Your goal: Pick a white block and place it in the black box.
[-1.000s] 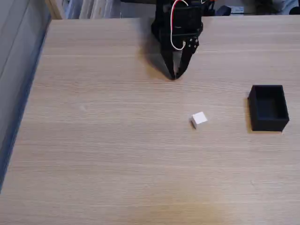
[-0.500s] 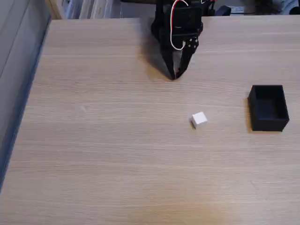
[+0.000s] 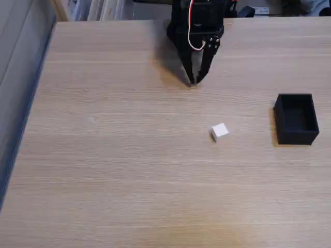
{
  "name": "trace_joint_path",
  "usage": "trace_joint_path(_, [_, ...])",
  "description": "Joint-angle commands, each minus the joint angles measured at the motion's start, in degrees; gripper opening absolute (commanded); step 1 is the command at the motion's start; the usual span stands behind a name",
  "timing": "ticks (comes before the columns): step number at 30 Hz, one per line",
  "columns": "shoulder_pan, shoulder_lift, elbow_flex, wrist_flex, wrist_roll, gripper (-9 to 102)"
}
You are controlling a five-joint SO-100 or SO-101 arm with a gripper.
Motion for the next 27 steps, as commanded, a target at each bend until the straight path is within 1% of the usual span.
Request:
trace_joint_path(1, [-1.58, -5.54, -7.21, -0.26, 2.81, 8])
trace_joint_path(4, [-2.37, -10.37, -11.43, -0.88, 4.39, 12])
trace_joint_path(7, [-2.46, -15.56, -14.77, -2.81, 5.98, 21])
trace_joint_path(9, [-2.46, -19.16, -16.61, -4.31, 5.63, 27])
trace_joint_path(12, [-2.64, -24.70, -19.34, -5.89, 4.75, 32])
trace_joint_path(18, [-3.96, -37.44, -23.99, -12.74, 5.89, 34])
trace_joint_path(27, [-4.04, -55.90, -30.23, -24.08, 6.68, 31])
